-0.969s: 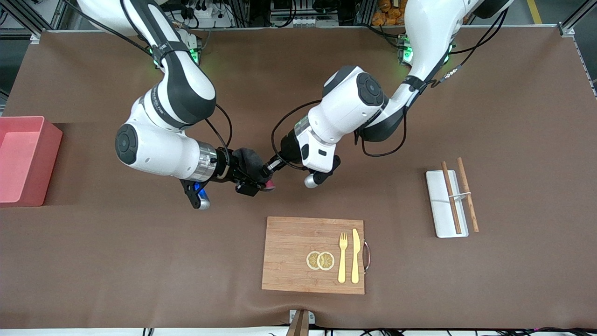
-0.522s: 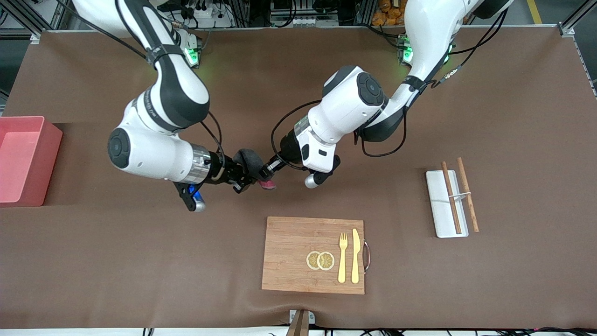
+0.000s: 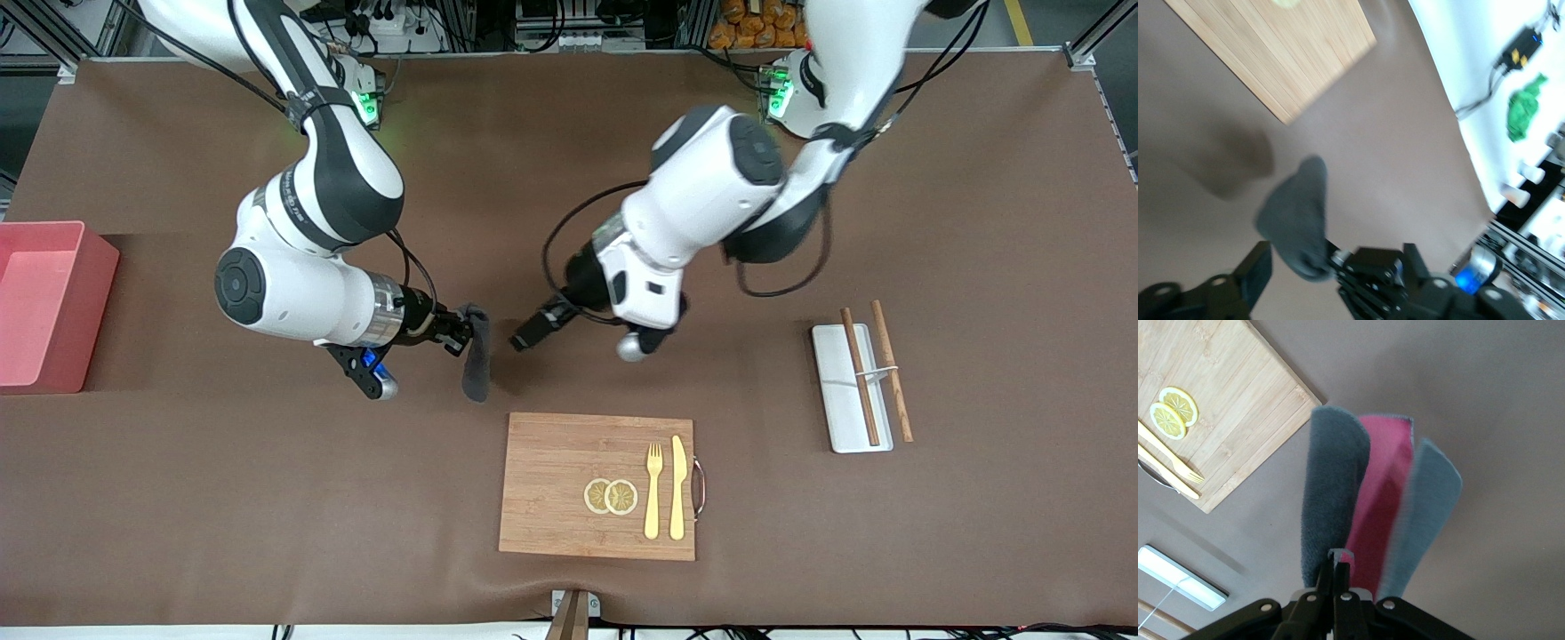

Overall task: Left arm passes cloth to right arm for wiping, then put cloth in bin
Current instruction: 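Grasp the cloth with the right gripper while the left gripper releases, then move the cloth toward the pink bin with the right gripper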

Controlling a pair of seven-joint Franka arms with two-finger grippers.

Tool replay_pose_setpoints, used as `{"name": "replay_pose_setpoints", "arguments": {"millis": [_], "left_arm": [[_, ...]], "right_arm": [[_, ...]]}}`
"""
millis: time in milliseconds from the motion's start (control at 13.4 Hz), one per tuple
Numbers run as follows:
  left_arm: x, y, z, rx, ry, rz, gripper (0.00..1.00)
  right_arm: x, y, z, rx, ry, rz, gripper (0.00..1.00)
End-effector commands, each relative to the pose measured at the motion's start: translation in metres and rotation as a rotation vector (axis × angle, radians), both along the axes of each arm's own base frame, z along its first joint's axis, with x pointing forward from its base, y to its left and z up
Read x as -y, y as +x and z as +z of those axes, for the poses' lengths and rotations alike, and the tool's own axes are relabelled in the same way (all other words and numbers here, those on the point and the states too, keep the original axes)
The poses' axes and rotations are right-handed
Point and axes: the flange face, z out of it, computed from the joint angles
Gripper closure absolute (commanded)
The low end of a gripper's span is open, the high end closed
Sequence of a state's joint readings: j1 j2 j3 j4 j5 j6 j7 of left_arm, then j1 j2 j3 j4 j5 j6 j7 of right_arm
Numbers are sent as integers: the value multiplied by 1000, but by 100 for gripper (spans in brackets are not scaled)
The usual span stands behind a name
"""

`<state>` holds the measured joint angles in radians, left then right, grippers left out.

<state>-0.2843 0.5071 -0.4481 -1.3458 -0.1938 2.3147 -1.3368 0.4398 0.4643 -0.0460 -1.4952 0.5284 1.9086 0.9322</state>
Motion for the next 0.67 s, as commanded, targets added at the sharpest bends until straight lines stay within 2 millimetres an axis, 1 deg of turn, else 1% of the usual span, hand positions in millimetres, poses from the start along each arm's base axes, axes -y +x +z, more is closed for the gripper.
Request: {"name": "replay_pose_setpoints", "arguments": {"millis": [0, 224, 373, 447, 596], "left_arm": [[-62, -1, 34, -1, 158, -87, 0], [-146, 11, 45, -24, 284, -268, 0], [-191, 13, 51, -9, 388, -385, 0], [-210, 14, 50, -14, 428, -447, 0], [-254, 18, 56, -10, 468, -526, 0]], "right_arm": [[2, 0, 6, 16, -28, 27, 100], [3, 1, 8, 21, -30, 28, 100], [5, 2, 8, 21, -30, 25, 100], [7, 3, 8, 22, -30, 25, 100], [9, 3, 8, 33, -26, 52, 100]]}}
